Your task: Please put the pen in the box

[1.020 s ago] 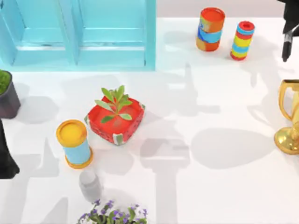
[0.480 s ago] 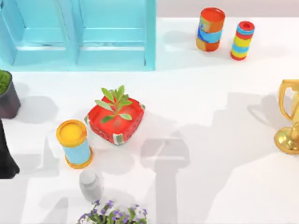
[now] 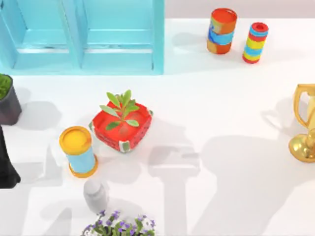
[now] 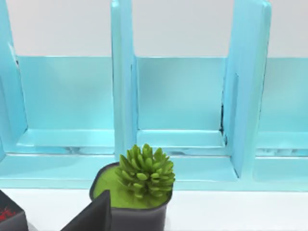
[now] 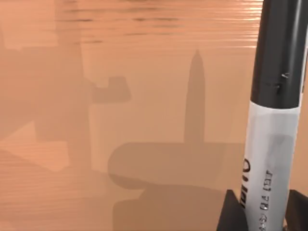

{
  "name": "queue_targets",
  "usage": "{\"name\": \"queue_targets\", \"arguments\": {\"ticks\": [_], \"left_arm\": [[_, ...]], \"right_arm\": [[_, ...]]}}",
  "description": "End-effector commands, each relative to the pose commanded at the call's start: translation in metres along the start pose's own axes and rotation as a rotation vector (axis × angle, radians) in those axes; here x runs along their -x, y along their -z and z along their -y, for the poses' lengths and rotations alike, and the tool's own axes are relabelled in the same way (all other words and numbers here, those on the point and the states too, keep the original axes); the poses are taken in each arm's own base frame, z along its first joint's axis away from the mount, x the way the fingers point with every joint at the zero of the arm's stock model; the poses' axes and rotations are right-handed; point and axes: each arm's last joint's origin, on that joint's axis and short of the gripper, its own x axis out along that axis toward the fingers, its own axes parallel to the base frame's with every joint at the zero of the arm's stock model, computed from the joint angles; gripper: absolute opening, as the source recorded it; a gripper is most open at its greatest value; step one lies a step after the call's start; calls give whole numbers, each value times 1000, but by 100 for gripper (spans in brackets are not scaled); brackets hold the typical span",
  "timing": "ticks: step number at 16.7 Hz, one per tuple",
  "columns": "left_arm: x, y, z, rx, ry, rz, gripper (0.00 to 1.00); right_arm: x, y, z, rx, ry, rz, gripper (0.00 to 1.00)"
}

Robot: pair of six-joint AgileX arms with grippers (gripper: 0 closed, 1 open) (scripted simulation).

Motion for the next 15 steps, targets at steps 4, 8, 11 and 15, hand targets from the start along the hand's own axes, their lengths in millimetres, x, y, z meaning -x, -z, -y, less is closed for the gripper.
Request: {"name": "queue_targets", "arguments": {"ticks": [4,8,11,15], "left_arm": [[0,0,0,0,0,0,100],[0,0,0,0,0,0,100],[0,0,0,0,0,0,100],[0,0,0,0,0,0,100]], "right_arm": [[-4,4,-1,3,-12,5,0],[-22,10,-2,2,-7,3,0],[-34,17,-2,9,-6,3,0],[-54,25,-1,7,0,0,0]]}}
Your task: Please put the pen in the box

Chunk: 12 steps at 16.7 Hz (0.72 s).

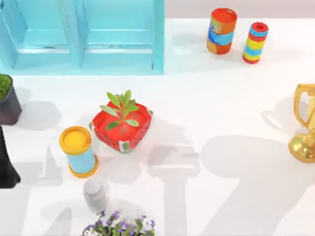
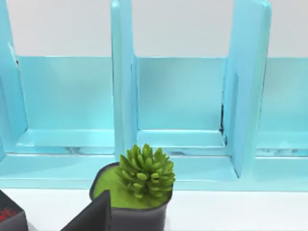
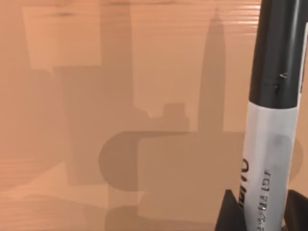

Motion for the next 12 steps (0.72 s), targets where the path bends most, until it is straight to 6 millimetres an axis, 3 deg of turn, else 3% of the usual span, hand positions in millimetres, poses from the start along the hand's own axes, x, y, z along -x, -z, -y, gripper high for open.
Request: {"name": "queue_targets", "arguments": {"ticks": [6,12], "left_arm": [[0,0,0,0,0,0,100],[0,0,0,0,0,0,100]], "right_arm": [[-6,2,0,-7,0,0,0],[-6,2,0,-7,0,0,45]]}}
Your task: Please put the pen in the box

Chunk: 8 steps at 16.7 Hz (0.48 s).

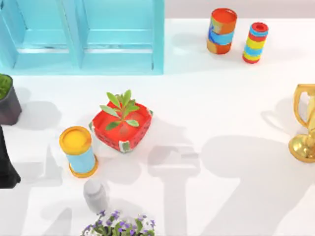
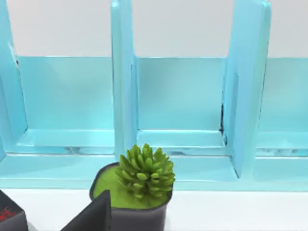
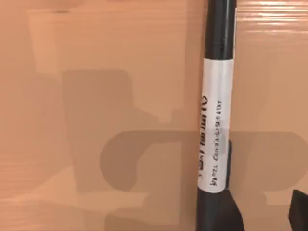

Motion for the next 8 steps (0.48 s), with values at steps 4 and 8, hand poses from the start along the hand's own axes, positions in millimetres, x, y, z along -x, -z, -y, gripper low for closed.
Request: {"name": "queue_targets", "arguments": {"ticks": [4,8], "left_arm": [[0,0,0,0,0,0,100],[0,0,0,0,0,0,100]], "right_arm": [[0,0,0,0,0,0,75],[0,0,0,0,0,0,100]]}}
